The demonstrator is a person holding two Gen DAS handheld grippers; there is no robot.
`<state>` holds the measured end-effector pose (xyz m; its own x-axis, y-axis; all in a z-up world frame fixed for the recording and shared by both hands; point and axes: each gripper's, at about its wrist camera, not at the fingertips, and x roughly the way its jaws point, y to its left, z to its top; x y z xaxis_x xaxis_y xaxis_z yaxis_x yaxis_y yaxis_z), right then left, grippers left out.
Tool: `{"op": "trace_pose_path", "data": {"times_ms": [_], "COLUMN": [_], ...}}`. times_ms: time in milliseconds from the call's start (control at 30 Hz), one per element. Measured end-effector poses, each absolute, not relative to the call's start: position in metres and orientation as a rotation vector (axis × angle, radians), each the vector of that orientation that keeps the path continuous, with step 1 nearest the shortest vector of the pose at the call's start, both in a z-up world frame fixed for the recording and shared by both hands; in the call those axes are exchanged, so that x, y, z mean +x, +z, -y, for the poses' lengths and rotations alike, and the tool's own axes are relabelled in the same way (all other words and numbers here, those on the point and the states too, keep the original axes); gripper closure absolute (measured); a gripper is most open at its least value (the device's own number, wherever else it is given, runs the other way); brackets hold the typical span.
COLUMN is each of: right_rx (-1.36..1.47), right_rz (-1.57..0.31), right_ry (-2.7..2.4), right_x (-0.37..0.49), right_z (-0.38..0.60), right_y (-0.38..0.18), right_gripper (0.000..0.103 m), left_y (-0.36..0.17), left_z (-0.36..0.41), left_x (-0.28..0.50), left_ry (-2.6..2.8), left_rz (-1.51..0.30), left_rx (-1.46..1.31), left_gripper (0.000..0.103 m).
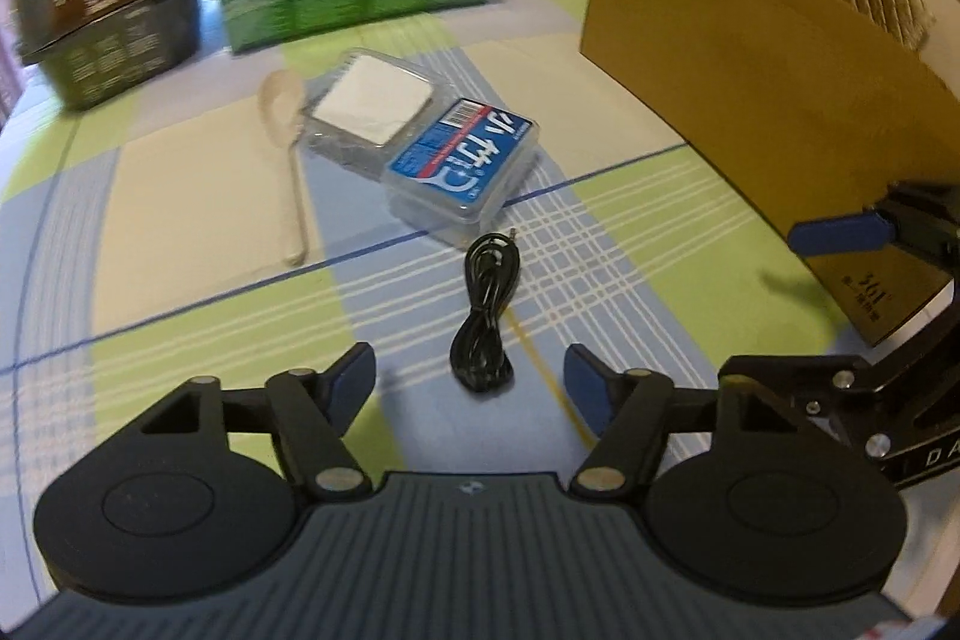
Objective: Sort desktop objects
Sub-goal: 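Withdraw both tools from the cardboard box back to the table, then grasp the black cable with the left tool while the right tool grasps the blue floss box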
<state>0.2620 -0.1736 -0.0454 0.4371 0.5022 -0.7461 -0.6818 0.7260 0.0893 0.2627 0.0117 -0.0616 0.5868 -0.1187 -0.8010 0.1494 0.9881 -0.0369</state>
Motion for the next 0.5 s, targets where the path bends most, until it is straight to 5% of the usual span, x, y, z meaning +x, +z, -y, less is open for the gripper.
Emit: {"op": "trace_pose_path", "data": {"times_ms": [133, 500], "right_rx": [-0.237, -0.221], "right_rz": [-0.841, -0.842], "right_ry": [0.745, 0.736], "right_x": [0.271, 0.284], "right_z": [0.171, 0.165], "right_y": [-0.053, -0.063], "right_gripper": [0.010, 0.010], "left_y": [-0.070, -0.079], "left_z": [-0.012, -0.005], "left_x": [0.279, 0.286], "left_ry": [-0.185, -0.212], "left_rz": [-0.934, -0.941], "left_rx": [0.047, 0.053], "left_gripper": [0.064, 0.090]}}
